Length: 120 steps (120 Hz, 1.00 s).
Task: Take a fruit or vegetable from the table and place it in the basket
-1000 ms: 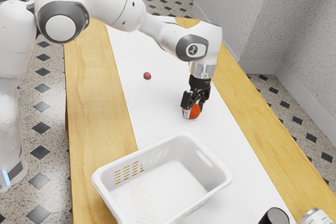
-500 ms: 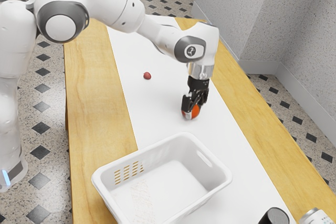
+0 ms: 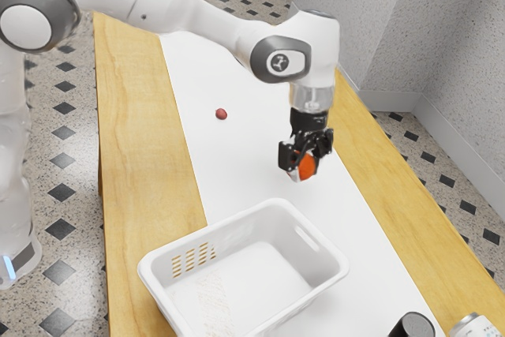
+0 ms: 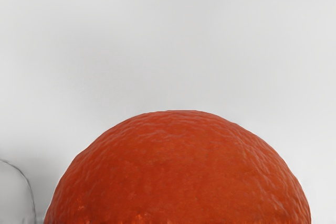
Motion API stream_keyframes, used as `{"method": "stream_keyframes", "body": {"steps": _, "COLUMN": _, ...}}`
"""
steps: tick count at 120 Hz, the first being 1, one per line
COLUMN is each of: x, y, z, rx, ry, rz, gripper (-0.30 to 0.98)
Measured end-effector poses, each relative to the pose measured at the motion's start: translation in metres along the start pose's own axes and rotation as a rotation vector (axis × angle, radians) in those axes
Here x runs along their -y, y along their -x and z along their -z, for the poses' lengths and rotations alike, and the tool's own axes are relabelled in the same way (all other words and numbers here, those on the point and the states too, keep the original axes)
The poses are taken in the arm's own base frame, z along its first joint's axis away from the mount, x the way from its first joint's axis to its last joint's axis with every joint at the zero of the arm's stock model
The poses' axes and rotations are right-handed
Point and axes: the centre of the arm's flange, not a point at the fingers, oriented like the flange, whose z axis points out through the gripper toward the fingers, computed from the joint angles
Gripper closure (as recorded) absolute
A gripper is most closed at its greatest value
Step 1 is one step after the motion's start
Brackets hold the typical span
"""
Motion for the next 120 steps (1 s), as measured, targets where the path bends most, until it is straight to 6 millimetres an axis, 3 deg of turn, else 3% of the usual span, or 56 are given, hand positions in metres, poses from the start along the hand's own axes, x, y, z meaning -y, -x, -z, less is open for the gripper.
{"method": "stream_keyframes", "body": {"steps": 19, "x": 0.056, "y": 0.046, "z": 0.003, "rx": 0.002, "ry": -0.007, "rz": -0.092, "gripper": 0.41}}
{"method": "stream_keyframes", "body": {"steps": 38, "x": 0.106, "y": 0.095, "z": -0.012, "rx": 0.003, "ry": -0.037, "rz": -0.171, "gripper": 0.41}}
{"method": "stream_keyframes", "body": {"steps": 52, "x": 0.127, "y": 0.114, "z": -0.026, "rx": 0.002, "ry": -0.056, "rz": -0.191, "gripper": 0.41}}
{"method": "stream_keyframes", "body": {"steps": 76, "x": 0.157, "y": 0.137, "z": -0.031, "rx": 0.031, "ry": -0.072, "rz": -0.195, "gripper": 0.4}}
{"method": "stream_keyframes", "body": {"steps": 85, "x": 0.168, "y": 0.145, "z": -0.031, "rx": 0.034, "ry": -0.072, "rz": -0.2, "gripper": 0.23}}
{"method": "stream_keyframes", "body": {"steps": 102, "x": 0.162, "y": 0.141, "z": -0.028, "rx": 0.035, "ry": -0.054, "rz": -0.164, "gripper": 0.08}}
{"method": "stream_keyframes", "body": {"steps": 109, "x": 0.144, "y": 0.122, "z": -0.021, "rx": -0.016, "ry": 0.005, "rz": -0.153, "gripper": 0.05}}
{"method": "stream_keyframes", "body": {"steps": 114, "x": 0.114, "y": 0.117, "z": 0.013, "rx": -0.018, "ry": 0.068, "rz": -0.125, "gripper": 0.04}}
{"method": "stream_keyframes", "body": {"steps": 120, "x": 0.065, "y": 0.123, "z": 0.086, "rx": -0.001, "ry": 0.153, "rz": -0.089, "gripper": 0.03}}
